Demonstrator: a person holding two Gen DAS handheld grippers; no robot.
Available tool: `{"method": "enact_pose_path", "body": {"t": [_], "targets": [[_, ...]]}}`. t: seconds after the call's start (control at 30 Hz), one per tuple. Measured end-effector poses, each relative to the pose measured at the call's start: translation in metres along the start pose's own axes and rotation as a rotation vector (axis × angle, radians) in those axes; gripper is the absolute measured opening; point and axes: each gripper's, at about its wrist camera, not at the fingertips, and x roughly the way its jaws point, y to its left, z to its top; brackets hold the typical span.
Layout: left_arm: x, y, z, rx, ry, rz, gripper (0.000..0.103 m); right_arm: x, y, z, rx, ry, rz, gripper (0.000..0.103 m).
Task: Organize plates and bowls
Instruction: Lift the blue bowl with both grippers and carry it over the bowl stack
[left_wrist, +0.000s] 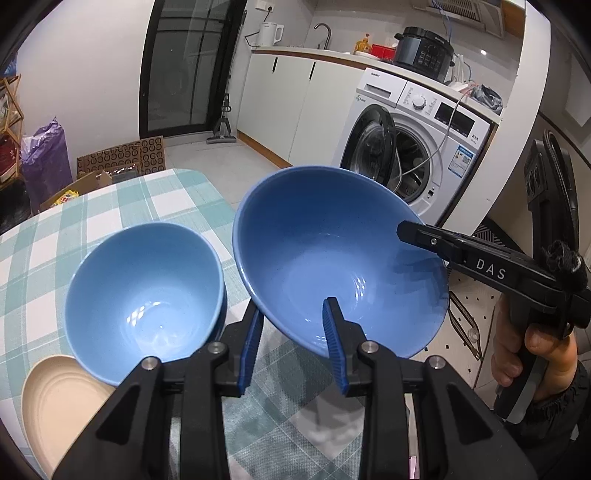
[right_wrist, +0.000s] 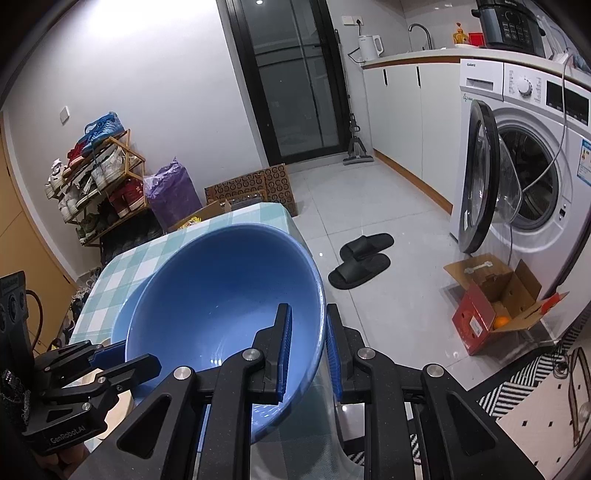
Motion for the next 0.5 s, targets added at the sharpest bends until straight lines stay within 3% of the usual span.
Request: {"method": "enact_pose_path", "body": {"t": [0.5], "targets": [[-0.028,0.022,0.007,-0.027,-0.064,0.021,0.032,-0.014,0.035,0.017,-0.055,-0.043,0.021,0.018]]}}
